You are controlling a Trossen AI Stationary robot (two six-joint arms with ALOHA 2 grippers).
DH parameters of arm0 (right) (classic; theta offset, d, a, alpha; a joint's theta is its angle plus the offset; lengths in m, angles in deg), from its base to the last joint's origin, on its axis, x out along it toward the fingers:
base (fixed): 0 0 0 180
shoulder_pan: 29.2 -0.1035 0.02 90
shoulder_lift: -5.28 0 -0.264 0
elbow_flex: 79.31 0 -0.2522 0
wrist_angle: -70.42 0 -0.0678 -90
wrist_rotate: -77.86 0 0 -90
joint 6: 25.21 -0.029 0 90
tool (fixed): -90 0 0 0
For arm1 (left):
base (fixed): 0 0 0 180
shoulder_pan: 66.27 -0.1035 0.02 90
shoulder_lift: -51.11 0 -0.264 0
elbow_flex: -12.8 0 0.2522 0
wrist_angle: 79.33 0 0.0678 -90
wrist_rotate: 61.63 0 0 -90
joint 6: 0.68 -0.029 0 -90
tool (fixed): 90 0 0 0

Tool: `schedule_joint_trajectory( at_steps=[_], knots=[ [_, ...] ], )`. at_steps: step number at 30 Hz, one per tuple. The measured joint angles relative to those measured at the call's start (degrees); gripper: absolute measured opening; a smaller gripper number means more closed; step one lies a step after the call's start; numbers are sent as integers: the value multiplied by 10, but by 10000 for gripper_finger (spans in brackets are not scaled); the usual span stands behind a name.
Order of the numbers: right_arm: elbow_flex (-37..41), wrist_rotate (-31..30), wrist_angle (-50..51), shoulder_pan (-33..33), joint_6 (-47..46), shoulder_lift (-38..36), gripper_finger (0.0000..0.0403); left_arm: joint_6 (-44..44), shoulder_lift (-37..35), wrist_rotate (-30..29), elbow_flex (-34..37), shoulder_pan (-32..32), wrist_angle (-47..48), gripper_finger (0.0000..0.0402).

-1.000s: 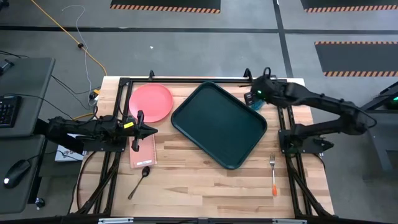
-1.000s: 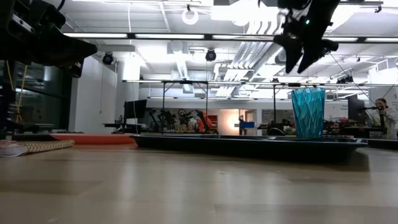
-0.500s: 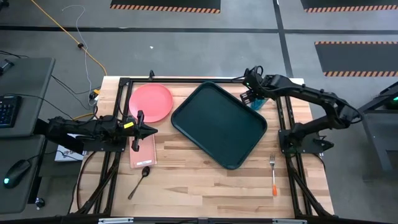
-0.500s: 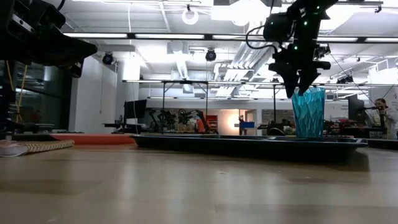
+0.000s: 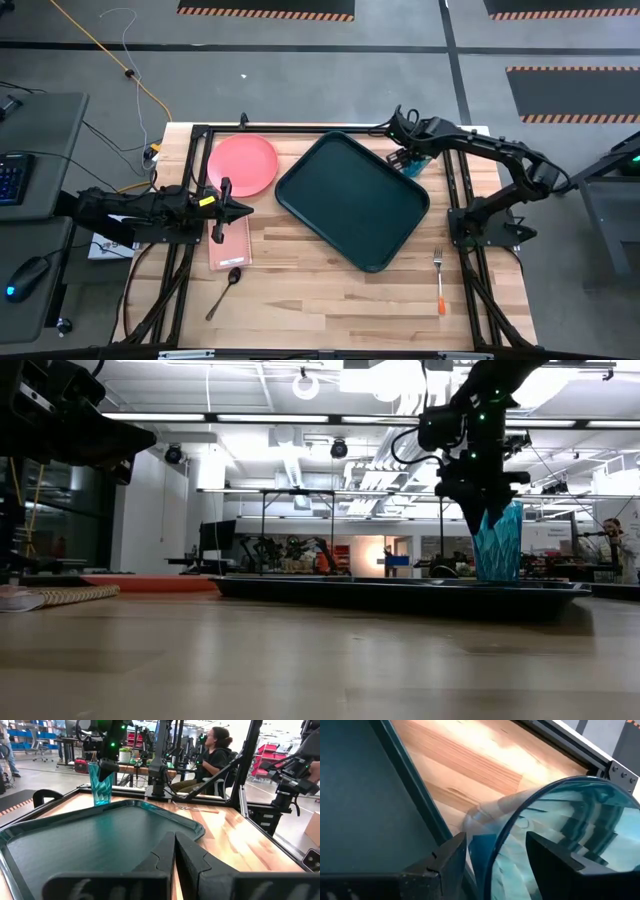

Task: Pick and place plate/cup/fork/spoon on tray
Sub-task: Put the blue cup on the black serving tray

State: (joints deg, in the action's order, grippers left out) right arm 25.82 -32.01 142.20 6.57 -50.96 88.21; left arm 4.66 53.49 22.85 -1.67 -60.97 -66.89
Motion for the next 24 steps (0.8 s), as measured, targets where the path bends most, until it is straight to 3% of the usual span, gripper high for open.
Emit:
schedule_joint_trajectory(
  at_steps=[4, 12, 16, 20, 24],
  knots=[
    [0, -6, 13, 0, 3, 0, 154, 0, 0, 0, 0, 0, 0, 5],
    [-1, -15, 41, 0, 28, 0, 12, 0, 0, 0, 0, 0, 0, 5],
    [-38, -35, 90, -2, 28, 0, 21, 0, 0, 0, 0, 0, 0, 5],
    [-108, -69, 151, -20, 26, -1, 5, 0, 0, 0, 0, 0, 0, 5],
    [-176, -22, 162, -66, 44, -1, 8, 0, 0, 0, 0, 0, 0, 5]
  ],
)
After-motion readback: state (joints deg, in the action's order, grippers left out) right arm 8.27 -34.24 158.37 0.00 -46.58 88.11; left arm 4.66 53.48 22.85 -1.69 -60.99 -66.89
